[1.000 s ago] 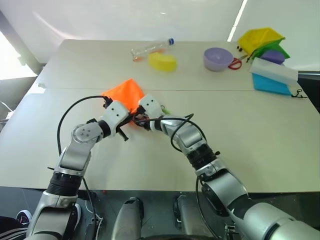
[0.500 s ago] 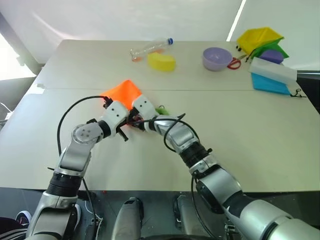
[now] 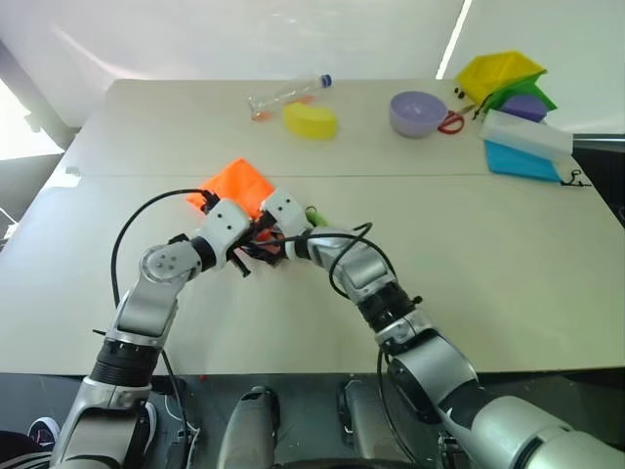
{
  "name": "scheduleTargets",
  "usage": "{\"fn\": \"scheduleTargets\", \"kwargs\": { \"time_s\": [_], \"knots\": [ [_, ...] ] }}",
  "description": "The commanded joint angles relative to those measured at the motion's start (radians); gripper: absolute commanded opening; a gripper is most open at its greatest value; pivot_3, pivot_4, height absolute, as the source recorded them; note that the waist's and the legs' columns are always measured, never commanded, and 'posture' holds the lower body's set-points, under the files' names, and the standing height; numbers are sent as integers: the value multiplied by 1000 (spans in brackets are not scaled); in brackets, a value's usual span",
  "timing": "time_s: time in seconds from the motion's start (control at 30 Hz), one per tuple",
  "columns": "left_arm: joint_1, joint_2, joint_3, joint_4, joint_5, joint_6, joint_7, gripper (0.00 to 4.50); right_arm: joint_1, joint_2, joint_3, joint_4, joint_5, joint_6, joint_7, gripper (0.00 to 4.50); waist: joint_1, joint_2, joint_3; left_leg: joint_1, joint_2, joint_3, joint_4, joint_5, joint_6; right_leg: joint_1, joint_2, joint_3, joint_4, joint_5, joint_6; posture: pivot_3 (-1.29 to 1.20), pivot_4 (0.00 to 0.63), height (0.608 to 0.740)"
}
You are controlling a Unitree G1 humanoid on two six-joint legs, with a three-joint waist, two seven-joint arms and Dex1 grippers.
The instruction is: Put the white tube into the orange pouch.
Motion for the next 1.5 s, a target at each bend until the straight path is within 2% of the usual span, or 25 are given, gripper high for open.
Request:
{"fn": "scheduleTargets", "kwargs": {
  "time_s": [0.03, 0.2, 0.37, 0.53, 0.97, 1.07, 1.13, 1.3, 1.33, 1.5],
  "knots": [
    [8, 14, 3, -20, -9, -17, -9, 0, 45, -85, 14, -208, 20, 63, 73, 4443, 2, 0, 0, 0, 0, 0, 0, 0, 0, 0, 0, 0, 0, 0, 0, 0, 150, 740],
    [30, 46, 10, -24, -26, -28, -55, 0, 138, -184, -7, -397, 68, 115, 129, 4443, -1, 0, 0, 0, 0, 0, 0, 0, 0, 0, 0, 0, 0, 0, 0, 0, 150, 740],
    [51, 89, 22, -15, -38, -57, -94, 0, 160, -230, -61, -439, 61, 91, 67, 4443, -1, 0, 0, 1, 1, 0, 0, 0, 0, 0, 2, 0, 0, 0, -1, 0, 150, 740],
    [60, 107, 21, -14, -48, -65, -124, 0, 114, -237, -56, -326, 5, 19, -11, 4443, 0, 0, 0, 1, 1, 1, 1, 0, 0, 0, 1, 1, 0, -2, -4, 0, 150, 740],
    [84, 196, 64, -54, -89, -46, -178, 0, 29, -142, -76, -10, -14, -70, -106, 4443, -2, 0, 0, 1, 1, 2, 0, 0, 0, -1, 1, 2, 0, -1, -2, 0, 150, 740],
    [96, 209, 77, -56, -102, -46, -197, 0, 26, -131, -94, 10, 3, -71, -106, 3695, -3, 0, 0, 1, 1, 2, -1, 0, 0, -1, 2, 2, 0, -1, -2, 0, 150, 740],
    [102, 220, 82, -51, -107, -52, -205, 0, 28, -129, -96, 10, 3, -72, -99, 2814, -3, 0, 0, 1, 1, 2, -1, 0, 0, -1, 2, 2, 0, 0, -1, 0, 150, 740],
    [96, 221, 75, -45, -95, -58, -192, 0, 43, -146, -82, -4, -19, -86, -91, 223, -2, 0, 0, 1, 1, 2, 0, 0, 0, -1, 1, 2, 0, 0, -2, 0, 150, 740],
    [93, 209, 71, -55, -104, -39, -186, 0, 49, -151, -83, -19, -17, -82, -85, 59, -2, 0, 0, 1, 1, 2, 0, 0, 0, -1, 1, 2, 0, -1, -2, 0, 150, 740],
    [77, 163, 65, -84, -122, 30, -156, 0, 93, -187, -85, -137, 0, -29, -44, 59, 0, 0, 0, 0, 1, 2, 0, 0, 0, -1, 1, 2, 0, 0, -1, 0, 150, 740]
  ]
}}
